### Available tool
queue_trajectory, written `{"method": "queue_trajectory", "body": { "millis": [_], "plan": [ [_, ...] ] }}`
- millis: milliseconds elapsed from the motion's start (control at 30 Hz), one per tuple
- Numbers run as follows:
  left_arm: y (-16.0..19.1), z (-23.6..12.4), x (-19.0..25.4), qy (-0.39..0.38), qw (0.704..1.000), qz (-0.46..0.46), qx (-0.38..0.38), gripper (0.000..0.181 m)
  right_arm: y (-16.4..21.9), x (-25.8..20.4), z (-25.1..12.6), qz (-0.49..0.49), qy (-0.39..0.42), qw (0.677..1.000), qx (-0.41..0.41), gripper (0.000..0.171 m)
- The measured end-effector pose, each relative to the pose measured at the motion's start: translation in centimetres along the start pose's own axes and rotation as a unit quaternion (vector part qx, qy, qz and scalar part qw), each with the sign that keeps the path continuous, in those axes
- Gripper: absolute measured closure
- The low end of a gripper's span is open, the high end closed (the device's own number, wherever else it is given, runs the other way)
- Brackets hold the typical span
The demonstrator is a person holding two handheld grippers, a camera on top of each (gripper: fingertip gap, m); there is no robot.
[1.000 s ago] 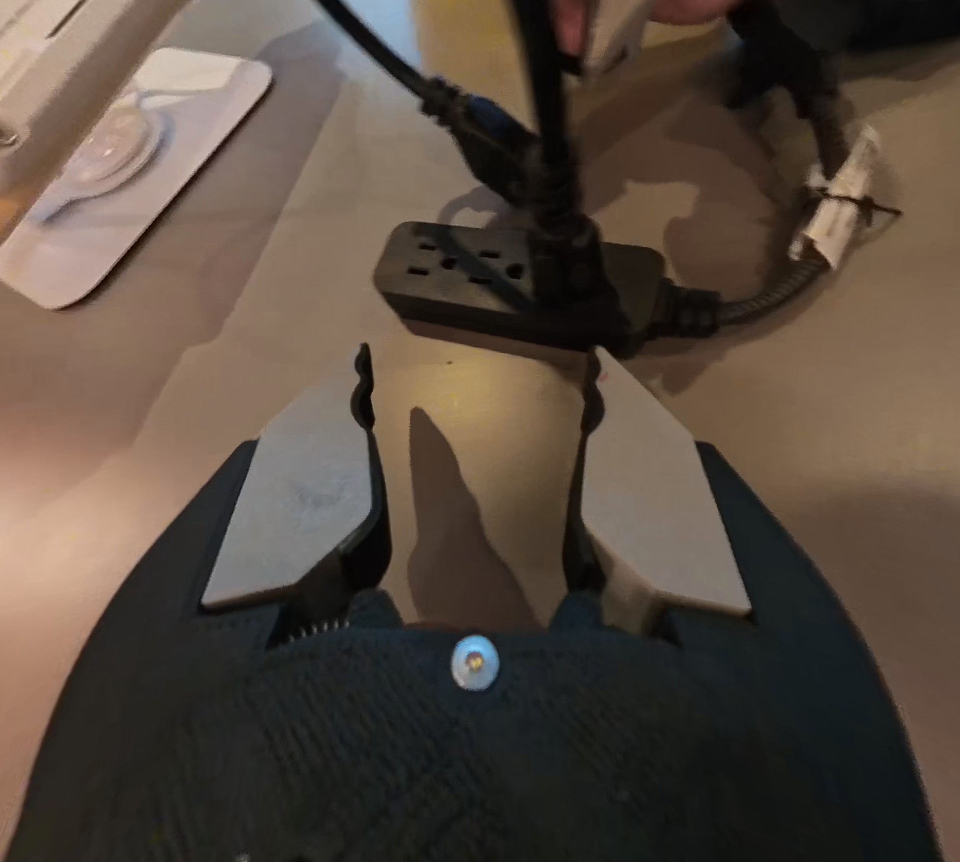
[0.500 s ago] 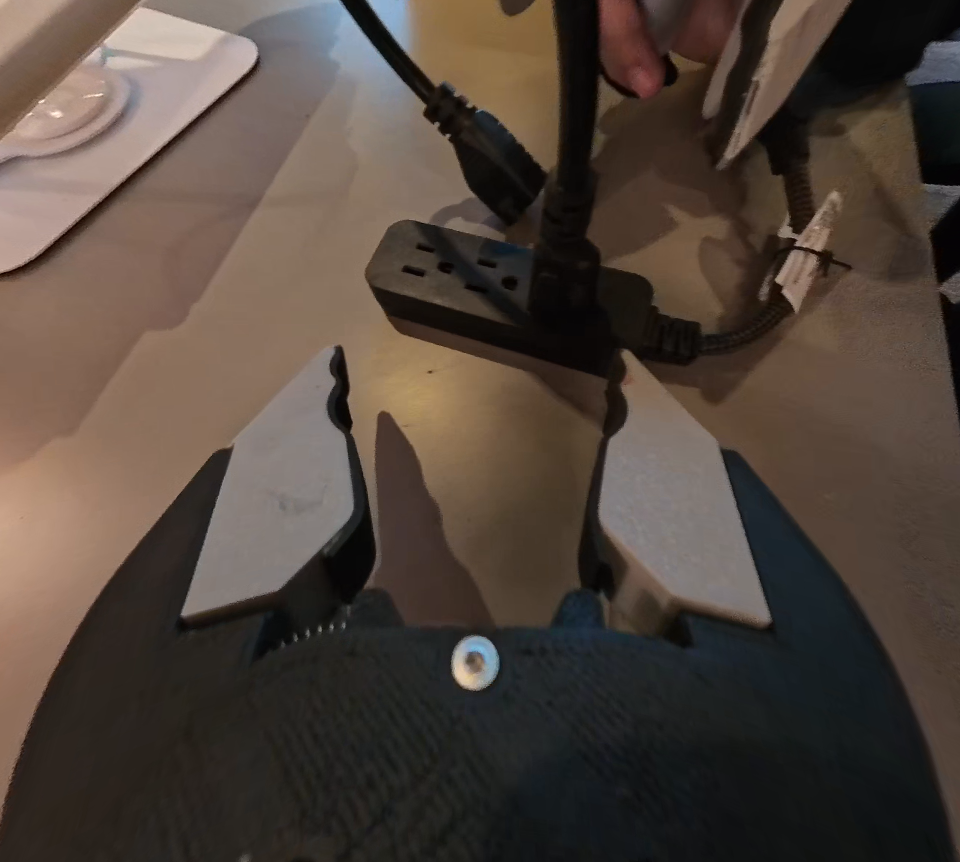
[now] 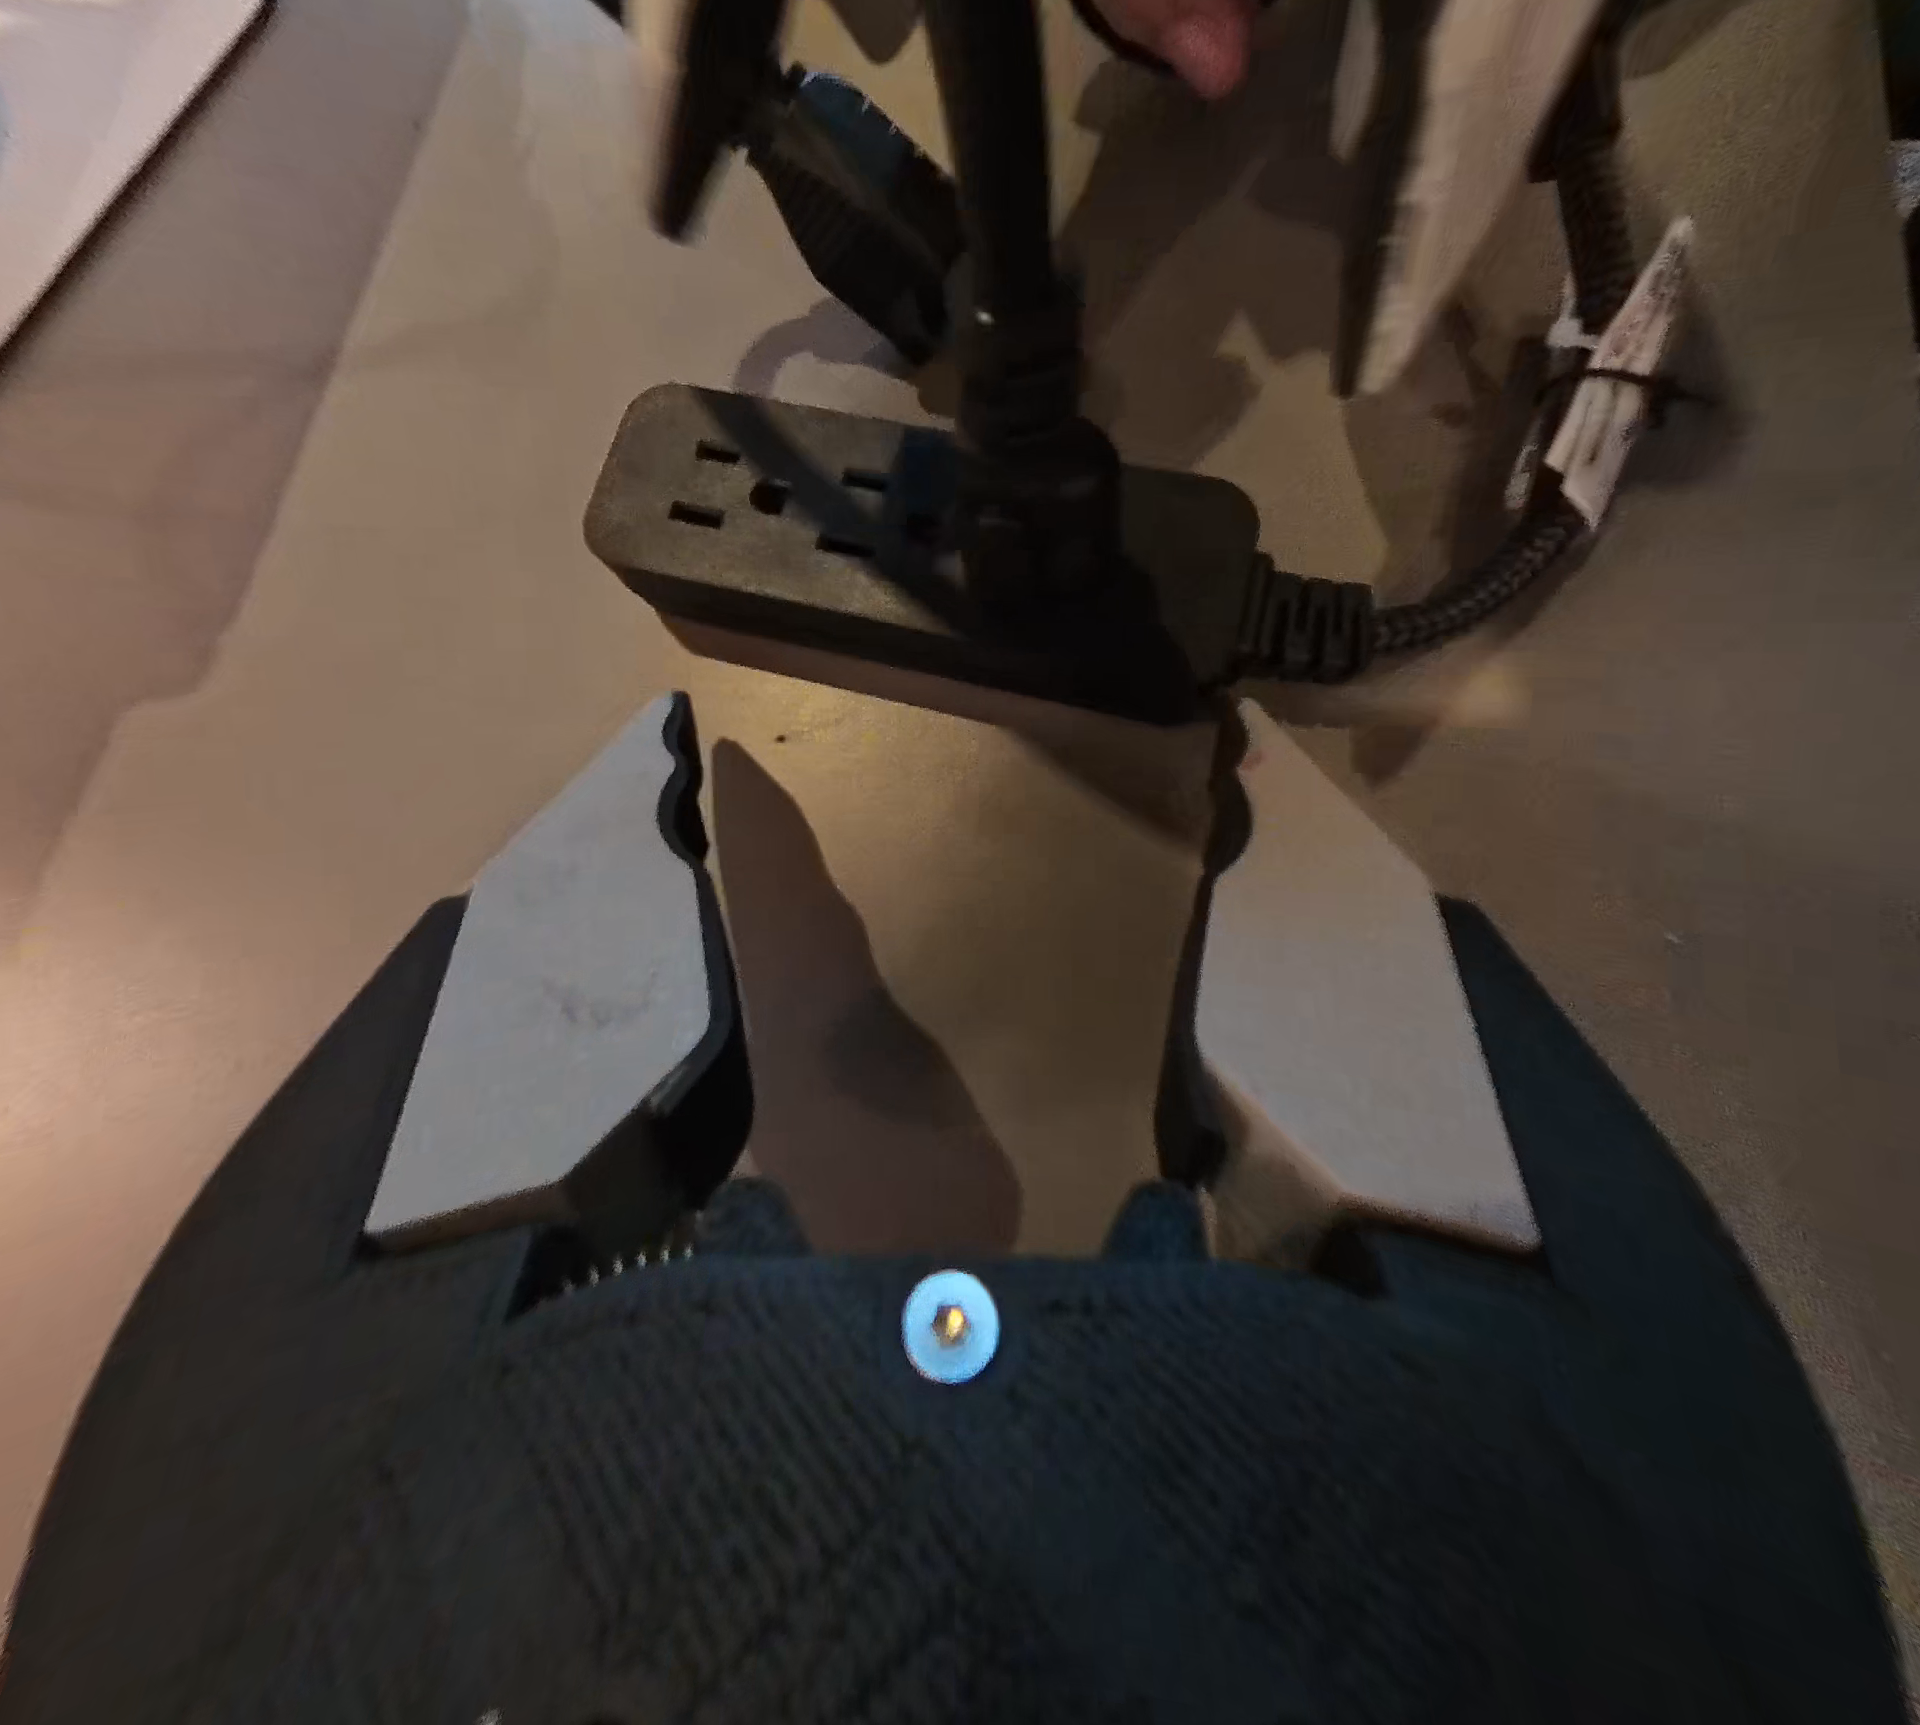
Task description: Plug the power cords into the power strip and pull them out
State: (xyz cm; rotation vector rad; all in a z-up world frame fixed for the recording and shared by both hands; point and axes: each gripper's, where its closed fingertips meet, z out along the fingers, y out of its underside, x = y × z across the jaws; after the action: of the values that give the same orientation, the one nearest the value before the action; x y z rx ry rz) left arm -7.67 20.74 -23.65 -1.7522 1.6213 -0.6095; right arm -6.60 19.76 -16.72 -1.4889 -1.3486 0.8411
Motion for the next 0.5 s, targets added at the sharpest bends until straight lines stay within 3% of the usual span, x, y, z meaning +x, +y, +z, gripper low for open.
{"method": "queue_trajectory", "body": {
  "millis": [33,100,167,333,500],
  "plan": [
    [0.0,-0.1,0.0,-0.004,1.0,0.004,0.002,0.086,0.3,-0.4,-0.3,-0.016,-0.007,1.0,-0.017,0.119],
    [0.0,-0.2,0.0,-0.006,1.0,0.005,0.002,0.086,-0.2,-0.5,-1.0,-0.056,0.013,0.998,-0.016,0.132],
    [0.1,-0.3,-0.1,-0.006,1.0,0.006,0.003,0.086,-0.3,-1.0,-1.7,-0.09,0.014,0.996,-0.018,0.16],
    [0.0,-0.8,0.1,-0.003,1.0,0.006,0.017,0.086,2.5,-1.4,-1.9,-0.086,0.03,0.99,-0.105,0.161],
    [0.2,-1.4,0.0,0.007,1.0,-0.002,0.027,0.086,4.2,-2.5,0.6,-0.063,0.032,0.985,-0.155,0.162]
  ]
}}
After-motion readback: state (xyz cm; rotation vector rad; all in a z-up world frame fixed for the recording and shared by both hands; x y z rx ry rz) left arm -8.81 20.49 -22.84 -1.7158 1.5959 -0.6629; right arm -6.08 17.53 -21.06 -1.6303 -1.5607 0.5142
